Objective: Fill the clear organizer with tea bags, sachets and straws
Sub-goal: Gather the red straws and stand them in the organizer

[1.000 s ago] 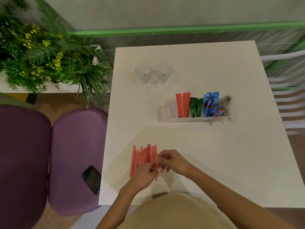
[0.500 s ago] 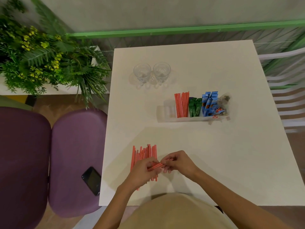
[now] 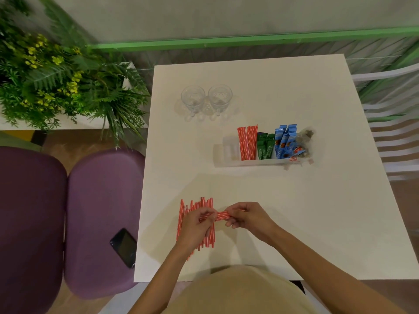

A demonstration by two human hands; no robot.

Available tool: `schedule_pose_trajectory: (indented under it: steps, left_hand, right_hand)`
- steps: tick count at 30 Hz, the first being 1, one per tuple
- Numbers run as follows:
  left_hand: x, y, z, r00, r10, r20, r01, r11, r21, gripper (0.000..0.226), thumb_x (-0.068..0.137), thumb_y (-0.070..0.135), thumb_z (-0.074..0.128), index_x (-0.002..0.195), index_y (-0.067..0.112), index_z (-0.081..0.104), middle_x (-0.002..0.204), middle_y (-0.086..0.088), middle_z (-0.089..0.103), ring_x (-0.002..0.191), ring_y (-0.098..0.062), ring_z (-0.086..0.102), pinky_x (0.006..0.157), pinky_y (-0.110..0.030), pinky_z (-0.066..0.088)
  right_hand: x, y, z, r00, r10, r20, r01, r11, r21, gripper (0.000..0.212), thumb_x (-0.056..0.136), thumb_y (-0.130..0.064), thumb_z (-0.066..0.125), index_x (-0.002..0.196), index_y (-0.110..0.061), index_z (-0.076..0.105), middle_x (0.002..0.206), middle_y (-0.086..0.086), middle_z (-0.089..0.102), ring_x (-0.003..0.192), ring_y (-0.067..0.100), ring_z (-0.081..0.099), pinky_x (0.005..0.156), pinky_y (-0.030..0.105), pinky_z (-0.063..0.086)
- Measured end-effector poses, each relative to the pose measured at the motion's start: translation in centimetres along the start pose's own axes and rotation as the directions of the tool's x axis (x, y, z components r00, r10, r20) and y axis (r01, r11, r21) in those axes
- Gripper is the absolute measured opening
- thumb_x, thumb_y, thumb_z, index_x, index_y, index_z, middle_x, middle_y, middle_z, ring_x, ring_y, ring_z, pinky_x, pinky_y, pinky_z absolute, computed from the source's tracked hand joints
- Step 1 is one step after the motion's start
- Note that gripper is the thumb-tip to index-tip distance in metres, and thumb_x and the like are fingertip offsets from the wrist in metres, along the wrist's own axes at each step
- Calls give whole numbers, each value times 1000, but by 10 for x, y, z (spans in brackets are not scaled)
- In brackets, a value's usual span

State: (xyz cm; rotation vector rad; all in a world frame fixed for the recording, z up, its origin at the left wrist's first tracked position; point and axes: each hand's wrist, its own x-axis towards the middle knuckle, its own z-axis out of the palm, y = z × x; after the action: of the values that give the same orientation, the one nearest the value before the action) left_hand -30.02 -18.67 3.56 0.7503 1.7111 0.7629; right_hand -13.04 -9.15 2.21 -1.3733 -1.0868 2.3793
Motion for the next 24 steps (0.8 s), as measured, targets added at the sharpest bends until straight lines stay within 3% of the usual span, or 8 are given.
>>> schedule_pose_trajectory:
  steps: [6, 13, 17, 21, 24]
  left_hand:
    - [6, 6, 5, 998, -46, -38, 40, 989, -140, 14, 96, 16, 57, 97, 11, 70, 56, -1, 57, 46, -13, 51, 47, -22, 42]
    - [11, -4, -10, 990, -121, -78, 108, 981, -160, 17, 97, 20, 55, 96, 17, 72, 69, -3, 65, 57, -17, 58, 54, -25, 47]
    - [8, -14, -17, 988, -114, -104, 101, 987, -121, 12, 95, 19, 59, 95, 18, 71, 69, -4, 66, 55, -14, 58, 53, -20, 47]
    - [3, -24, -21, 985, -101, -141, 96, 995, -39, 12, 94, 16, 61, 88, 21, 71, 67, -1, 66, 52, -11, 59, 56, -21, 50]
    - [3, -31, -23, 982, -100, -161, 103, 995, 10, 12, 93, 13, 62, 85, 19, 70, 68, -1, 66, 50, -10, 58, 58, -23, 52]
  right_hand:
    - [8, -50, -21, 997, -76, 26, 80, 953, -292, 12, 87, 3, 64, 97, 8, 69, 76, 21, 72, 64, 22, 70, 63, 25, 58]
    - [22, -157, -61, 975, -221, -17, 154, 731, -665, 8, 87, -1, 65, 92, 1, 71, 73, 10, 74, 66, 19, 72, 63, 25, 58]
    - [37, -202, -71, 941, -336, -41, 148, 518, -842, 4, 86, -4, 68, 87, -3, 72, 69, 9, 73, 56, 11, 69, 56, 16, 54]
    - [56, -221, -70, 950, -311, 3, 105, 311, -944, 9, 90, -5, 62, 89, -2, 71, 70, 13, 73, 62, 21, 70, 63, 29, 58]
    - [72, -219, -61, 967, -253, 27, 71, 167, -983, 12, 90, -1, 58, 85, -3, 69, 68, 13, 71, 54, 13, 63, 50, 17, 50]
